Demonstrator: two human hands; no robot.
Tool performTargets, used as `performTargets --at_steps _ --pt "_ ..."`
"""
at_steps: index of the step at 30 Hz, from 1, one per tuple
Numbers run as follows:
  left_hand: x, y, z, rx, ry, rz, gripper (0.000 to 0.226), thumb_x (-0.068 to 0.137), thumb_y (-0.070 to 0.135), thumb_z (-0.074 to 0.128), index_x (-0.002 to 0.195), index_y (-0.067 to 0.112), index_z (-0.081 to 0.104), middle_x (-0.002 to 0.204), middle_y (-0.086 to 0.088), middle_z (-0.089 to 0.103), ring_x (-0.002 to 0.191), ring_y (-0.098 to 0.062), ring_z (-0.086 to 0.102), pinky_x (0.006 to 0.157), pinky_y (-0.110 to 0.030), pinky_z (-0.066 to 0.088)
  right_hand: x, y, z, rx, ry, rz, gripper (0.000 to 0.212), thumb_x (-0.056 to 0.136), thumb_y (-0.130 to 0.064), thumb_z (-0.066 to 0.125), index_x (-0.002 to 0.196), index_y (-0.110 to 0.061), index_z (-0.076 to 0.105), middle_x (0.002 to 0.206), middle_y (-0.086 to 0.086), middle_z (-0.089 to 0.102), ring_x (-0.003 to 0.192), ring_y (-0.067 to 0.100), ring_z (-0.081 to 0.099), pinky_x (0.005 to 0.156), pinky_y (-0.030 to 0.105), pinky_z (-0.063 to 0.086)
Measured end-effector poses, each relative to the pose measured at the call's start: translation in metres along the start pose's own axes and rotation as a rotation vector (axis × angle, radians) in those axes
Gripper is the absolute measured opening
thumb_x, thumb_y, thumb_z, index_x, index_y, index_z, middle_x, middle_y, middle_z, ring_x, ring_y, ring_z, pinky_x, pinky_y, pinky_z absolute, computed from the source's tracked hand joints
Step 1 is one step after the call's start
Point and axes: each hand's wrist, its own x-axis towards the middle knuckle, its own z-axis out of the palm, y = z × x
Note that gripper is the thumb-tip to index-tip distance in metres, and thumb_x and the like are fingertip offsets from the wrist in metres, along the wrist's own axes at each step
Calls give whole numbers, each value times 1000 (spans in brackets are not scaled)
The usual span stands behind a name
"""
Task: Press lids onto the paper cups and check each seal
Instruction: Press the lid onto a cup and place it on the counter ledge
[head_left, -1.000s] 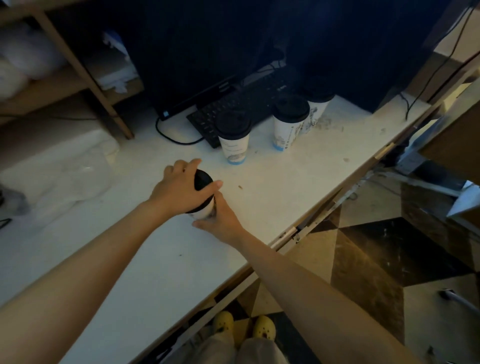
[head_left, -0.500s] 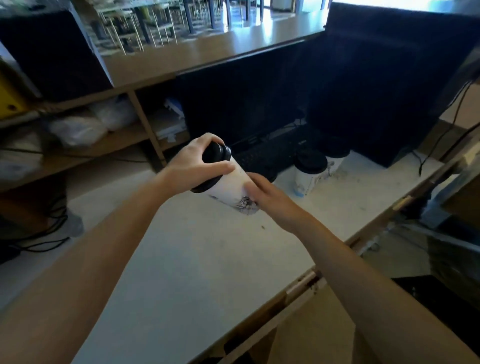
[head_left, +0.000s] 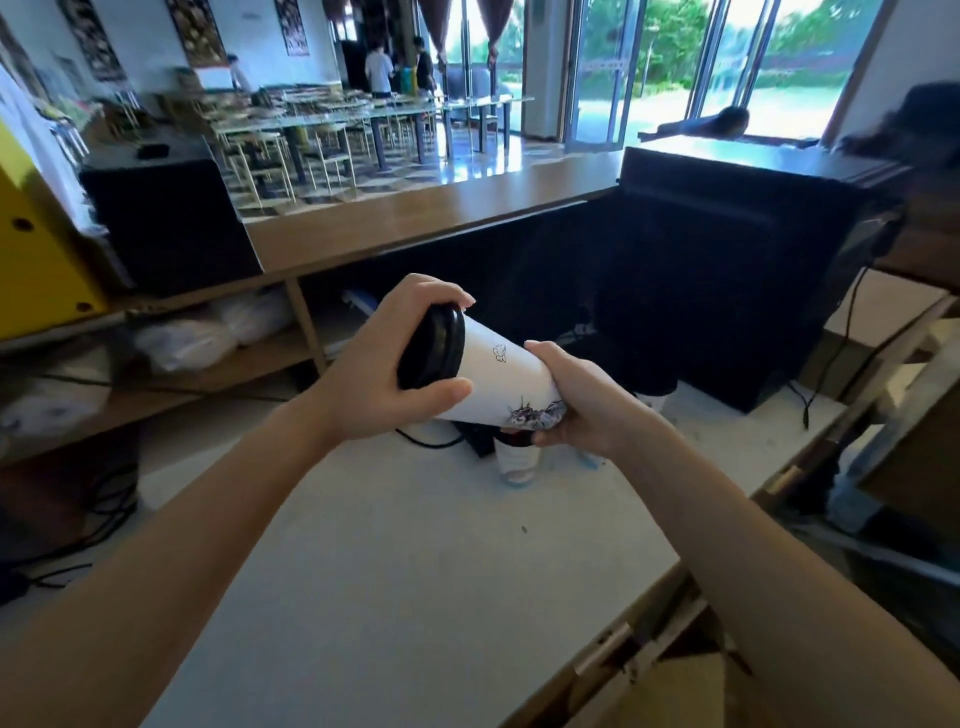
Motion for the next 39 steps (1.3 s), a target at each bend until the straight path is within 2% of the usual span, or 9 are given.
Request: performTargets --at_steps 4,7,13,17,21,25,29,35,39 --pt "5 -7 -6 -274 1 -260 82 70 66 59 139 42 22 141 12 37 130 -5 40 107 -33 39 -7 -22 1 28 136 -178 33 92 -46 47 88 -16 58 74 4 56 62 17 59 44 25 50" --pt "11 -9 -7 -893 19 -627 92 56 79 60 137 46 32 131 17 54 116 -14 59 83 -48 56 -10 -33 -1 -139 283 -496 24 94 -40 46 92 -18 53 87 0 51 79 16 58 51 31 58" --pt "27 -7 -4 -1080 51 -889 30 84 50 50 88 27 68 86 2 74 79 -22 71 70 -49 57 -6 -31 -9 -538 323 -965 24 93 -38 44 107 -21 51 102 -1 54 86 6 51 68 13 41" --pt "31 -13 4 -1000 170 -865 23 87 25 57 110 24 53 91 -3 61 77 -20 62 60 -36 55 -6 -29 -15 -498 219 -840 29 96 -35 44 120 -21 45 107 -2 53 91 9 55 70 17 48" --pt "31 -13 11 -821 334 -679 25 85 19 63 100 32 48 102 -3 57 82 -19 60 50 -28 52 -7 -47 -18 -178 42 -376 51 94 -54 33 125 -17 48 110 7 62 91 20 65 77 36 59" --pt "25 -16 4 -307 313 -304 49 70 37 70 110 40 41 110 15 47 96 6 51 80 -11 46 -10 -64 -21 -309 -53 -160 80 83 -75 17 112 -14 60 93 12 67 75 23 66 63 32 55" --pt "24 -21 3 -39 240 40 62 70 38 68 123 23 38 125 9 40 120 -2 40 102 -10 29 -9 -70 -14 -229 -15 -155 56 86 -67 38 96 -15 60 71 7 56 53 18 51 42 23 42" --pt "21 -31 -4 -373 122 -258 95 63 55 68 138 47 10 145 20 23 126 15 32 96 -6 38 -9 -62 -12 -70 35 -310 51 89 -54 49 112 -9 55 81 9 59 56 17 53 46 23 48" --pt "26 -31 -15 -1065 12 -669 98 40 75 74 128 43 46 149 2 38 130 -22 46 76 -51 56 -17 -63 -16 -143 48 -446 42 91 -43 51 117 -10 46 103 7 58 83 15 60 63 28 56"
